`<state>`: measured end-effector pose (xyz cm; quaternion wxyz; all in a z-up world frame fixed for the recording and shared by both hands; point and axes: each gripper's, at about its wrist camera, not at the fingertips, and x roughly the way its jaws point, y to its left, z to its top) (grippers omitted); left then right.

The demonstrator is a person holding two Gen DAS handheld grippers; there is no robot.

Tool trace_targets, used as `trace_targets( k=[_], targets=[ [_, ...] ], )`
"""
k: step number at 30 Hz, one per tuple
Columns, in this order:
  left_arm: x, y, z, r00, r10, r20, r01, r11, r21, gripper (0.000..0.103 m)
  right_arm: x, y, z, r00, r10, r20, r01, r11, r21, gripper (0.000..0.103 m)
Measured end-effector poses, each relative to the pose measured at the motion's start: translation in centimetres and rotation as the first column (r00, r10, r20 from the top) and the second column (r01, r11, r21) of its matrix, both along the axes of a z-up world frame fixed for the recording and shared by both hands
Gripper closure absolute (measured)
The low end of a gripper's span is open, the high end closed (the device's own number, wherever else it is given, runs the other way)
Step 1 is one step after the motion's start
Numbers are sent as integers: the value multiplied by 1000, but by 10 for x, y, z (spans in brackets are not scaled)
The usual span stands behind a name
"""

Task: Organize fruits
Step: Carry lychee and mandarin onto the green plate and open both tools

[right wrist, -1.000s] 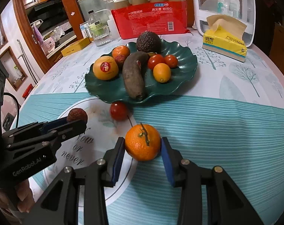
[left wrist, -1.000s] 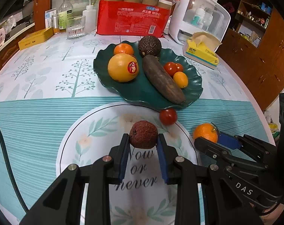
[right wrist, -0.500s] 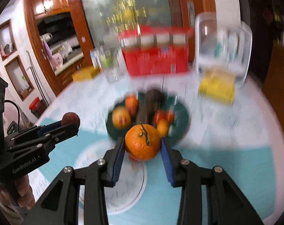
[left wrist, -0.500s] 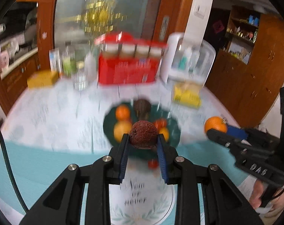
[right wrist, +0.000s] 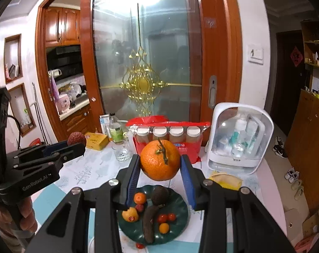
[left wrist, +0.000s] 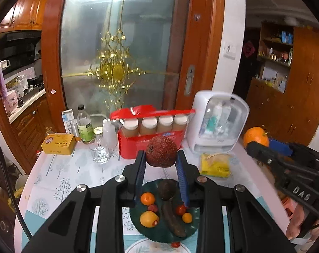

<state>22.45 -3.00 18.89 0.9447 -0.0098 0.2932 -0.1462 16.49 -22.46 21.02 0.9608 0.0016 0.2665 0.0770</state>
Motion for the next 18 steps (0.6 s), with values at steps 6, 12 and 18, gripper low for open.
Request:
trace_targets(
  k=[6,12,18],
  targets=[
    [52,-23,-86,986,-11,-165,18,999,43,76,63,3,-91,982,15,-188,-11,1000,21,64],
    [91,-41,-191,932,-16,-362,51,995,89,76,100,-1,-193,933,11,-359,-7,1000,12,64],
    [104,-52,-257,882,-31,-470,91,990,106,75,120,-4,-261,882,20,-471,-7,1000,29,64]
  ],
)
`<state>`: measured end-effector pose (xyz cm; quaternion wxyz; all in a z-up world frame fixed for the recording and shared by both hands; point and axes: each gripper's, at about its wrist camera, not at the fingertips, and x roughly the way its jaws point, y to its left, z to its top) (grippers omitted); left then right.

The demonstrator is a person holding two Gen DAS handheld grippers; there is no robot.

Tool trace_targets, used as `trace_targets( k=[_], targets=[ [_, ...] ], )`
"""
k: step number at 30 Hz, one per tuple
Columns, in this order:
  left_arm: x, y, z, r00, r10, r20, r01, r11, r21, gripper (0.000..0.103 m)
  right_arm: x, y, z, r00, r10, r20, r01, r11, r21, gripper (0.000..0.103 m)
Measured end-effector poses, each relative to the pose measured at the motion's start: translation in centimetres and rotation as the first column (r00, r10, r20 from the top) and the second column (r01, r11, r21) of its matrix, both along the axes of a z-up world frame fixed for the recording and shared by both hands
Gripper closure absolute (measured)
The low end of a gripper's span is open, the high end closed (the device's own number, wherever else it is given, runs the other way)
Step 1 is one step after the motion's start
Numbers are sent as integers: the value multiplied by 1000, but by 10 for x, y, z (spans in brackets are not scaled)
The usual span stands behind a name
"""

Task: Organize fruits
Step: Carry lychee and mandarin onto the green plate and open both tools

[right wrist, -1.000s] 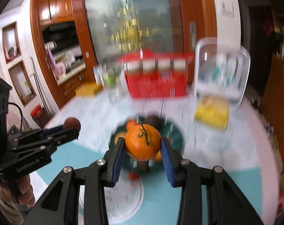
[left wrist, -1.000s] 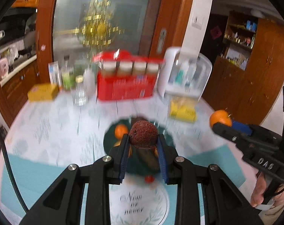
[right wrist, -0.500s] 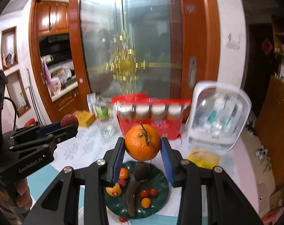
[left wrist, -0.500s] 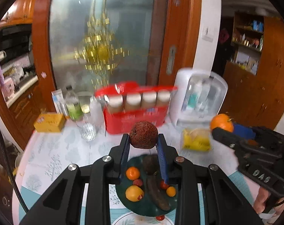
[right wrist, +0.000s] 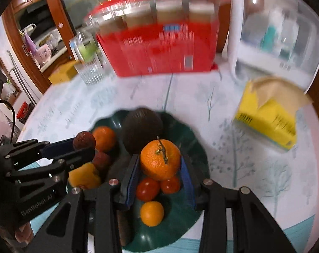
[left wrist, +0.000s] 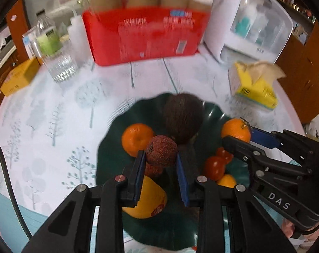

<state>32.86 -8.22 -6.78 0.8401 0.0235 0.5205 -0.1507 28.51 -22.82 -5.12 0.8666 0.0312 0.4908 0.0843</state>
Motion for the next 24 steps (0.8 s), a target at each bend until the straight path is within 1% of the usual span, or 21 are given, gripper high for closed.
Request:
trace_targets(
  k=[2,4,7,9,12,16,19,24],
  targets=[
    [1,-2,-10,1000,-7,-8,8,1000,2,75,5,-1,-15,1000,-1,-25,1,1000,5,64],
    [5,-2,-17,1000,-7,-22,7,1000,2,75,9,-2,-23,999,-7,-41,7,1000,13,64],
    [7,-1,-18,1000,-11,-21,11,1000,-6,75,12,0,-32,998,0,-62,2,999,35,63],
    [8,0,-18,1000,-18,-25,17,1000,-8,74,13,4,-36,997,5,-77,-3,999,34,63],
    [8,1,-16,999,-18,-35,17,1000,-19,68,13,8,-39,996,13,-86,-12,1000,14,63],
    [4,5,-9,1000,-9,-24,8,999,-36,58,8,11,-33,998,15,-66,-15,1000,-6,63],
    [-1,9,-2,1000,1,-7,-2,999,-48,51,2,8,-24,999,15,-42,-14,1000,7,63],
    [-14,11,11,1000,1,16,-1,999,-39,50,-9,7,-9,1000,17,-7,-17,1000,19,63]
  ],
)
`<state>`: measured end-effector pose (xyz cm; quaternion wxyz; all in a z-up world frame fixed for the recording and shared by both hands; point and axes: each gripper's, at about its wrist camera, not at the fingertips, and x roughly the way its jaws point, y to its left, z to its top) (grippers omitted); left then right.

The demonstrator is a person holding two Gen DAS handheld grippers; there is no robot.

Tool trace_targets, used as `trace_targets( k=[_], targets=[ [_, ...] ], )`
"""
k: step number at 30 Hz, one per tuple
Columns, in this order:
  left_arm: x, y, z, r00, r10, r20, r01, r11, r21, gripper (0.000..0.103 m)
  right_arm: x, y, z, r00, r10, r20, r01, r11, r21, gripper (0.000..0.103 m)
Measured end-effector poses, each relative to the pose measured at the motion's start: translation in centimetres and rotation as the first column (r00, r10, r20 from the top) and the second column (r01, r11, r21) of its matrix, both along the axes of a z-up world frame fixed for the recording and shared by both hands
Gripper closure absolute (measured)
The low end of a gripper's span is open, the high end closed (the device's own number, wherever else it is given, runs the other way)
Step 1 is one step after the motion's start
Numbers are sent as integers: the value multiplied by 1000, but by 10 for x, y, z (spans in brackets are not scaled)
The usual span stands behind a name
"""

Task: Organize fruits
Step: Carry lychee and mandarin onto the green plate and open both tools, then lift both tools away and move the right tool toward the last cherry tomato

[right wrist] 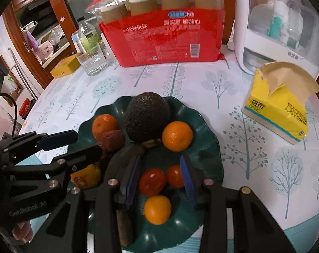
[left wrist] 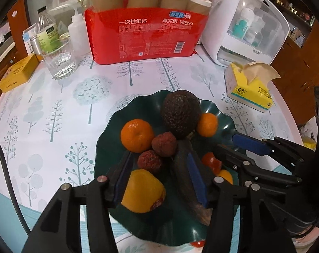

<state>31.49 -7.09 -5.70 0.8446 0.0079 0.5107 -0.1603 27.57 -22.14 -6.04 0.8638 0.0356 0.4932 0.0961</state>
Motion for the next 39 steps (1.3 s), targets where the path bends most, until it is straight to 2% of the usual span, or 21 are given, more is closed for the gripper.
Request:
trace_targets(
  k=[7,15,17,20,27,30,33,39],
  targets=[
    [-25,8,19,999,-2,41,1,1000,25,50,-20,5,13,1000,0,18,0,1000,-15,63],
    [-60,32,60,995,27,97,-28,1000,13,34,-55,0,44,998,-23,57,24,1000,-11,63],
    [-71,36,71,992,32,119,-33,999,9,27,-67,0,58,997,-33,74,34,999,-14,63],
    [-90,43,91,985,39,168,-39,999,-3,19,-86,0,78,993,-48,111,51,998,-23,63],
    [-142,54,126,952,67,298,-60,998,-32,11,-131,3,115,978,-31,206,30,1000,5,60],
    [-167,54,128,929,74,362,-75,997,-11,10,-151,7,122,969,-21,246,18,1000,14,52],
    [-187,54,122,912,92,401,-100,995,-2,9,-171,10,124,960,-24,280,18,999,27,48],
    [-211,65,88,911,154,382,-162,987,-14,9,-195,13,108,951,-42,306,29,998,48,47]
  ],
)
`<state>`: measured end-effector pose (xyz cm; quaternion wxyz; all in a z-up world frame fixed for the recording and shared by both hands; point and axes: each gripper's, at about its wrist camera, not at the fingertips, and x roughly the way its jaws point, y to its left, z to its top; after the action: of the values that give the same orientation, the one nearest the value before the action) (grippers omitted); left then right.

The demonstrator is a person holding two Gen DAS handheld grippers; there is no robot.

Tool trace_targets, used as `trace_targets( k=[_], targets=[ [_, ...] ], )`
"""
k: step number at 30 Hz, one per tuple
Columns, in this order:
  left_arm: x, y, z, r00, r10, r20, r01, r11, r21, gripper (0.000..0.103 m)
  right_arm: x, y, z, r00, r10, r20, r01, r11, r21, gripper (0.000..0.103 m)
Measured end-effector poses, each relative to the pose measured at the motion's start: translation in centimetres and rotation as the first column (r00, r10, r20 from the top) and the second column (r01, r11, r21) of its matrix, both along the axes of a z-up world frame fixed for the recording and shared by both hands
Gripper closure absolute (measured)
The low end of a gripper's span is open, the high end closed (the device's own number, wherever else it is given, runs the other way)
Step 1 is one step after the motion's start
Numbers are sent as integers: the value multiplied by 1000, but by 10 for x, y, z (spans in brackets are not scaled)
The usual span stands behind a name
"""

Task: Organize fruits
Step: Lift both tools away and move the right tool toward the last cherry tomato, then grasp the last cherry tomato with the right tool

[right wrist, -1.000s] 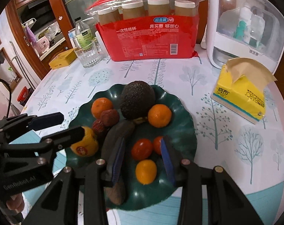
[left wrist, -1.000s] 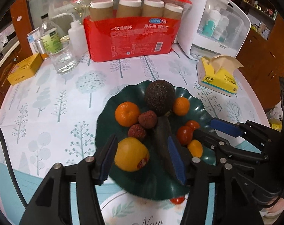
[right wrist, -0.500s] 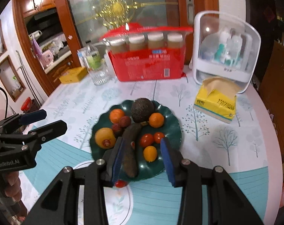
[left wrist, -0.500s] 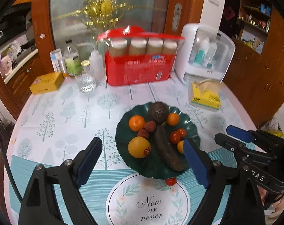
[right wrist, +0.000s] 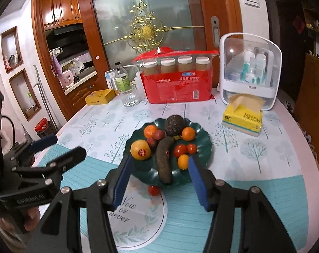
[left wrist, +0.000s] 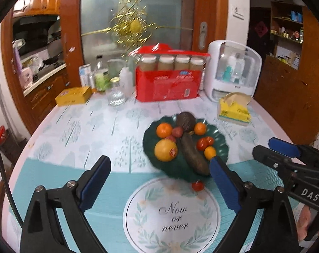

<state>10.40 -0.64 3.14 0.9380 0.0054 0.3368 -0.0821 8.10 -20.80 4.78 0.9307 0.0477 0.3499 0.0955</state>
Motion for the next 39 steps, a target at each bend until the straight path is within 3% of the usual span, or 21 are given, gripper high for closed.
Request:
trace_targets(
  k=[4,6,19,32,39],
  targets=[
    [-4,6,-25,998,62,-6,-62,998,11,9,-4,3,-23,999,1,-33,0,1000,20,47],
    [2,8,-42,996,80,-45,-79,997,18,9,-1,5,-36,998,-2,-59,3,1000,18,47],
    [27,12,-109,977,105,-186,-100,994,36,9,30,23,-130,967,8,-254,7,998,56,47],
    [37,26,-124,967,138,-216,-139,990,13,9,59,37,-151,962,7,-271,9,998,60,49],
    [38,27,-126,964,139,-226,-141,990,5,9,64,52,-153,963,-1,-269,-10,999,-39,66]
  ],
)
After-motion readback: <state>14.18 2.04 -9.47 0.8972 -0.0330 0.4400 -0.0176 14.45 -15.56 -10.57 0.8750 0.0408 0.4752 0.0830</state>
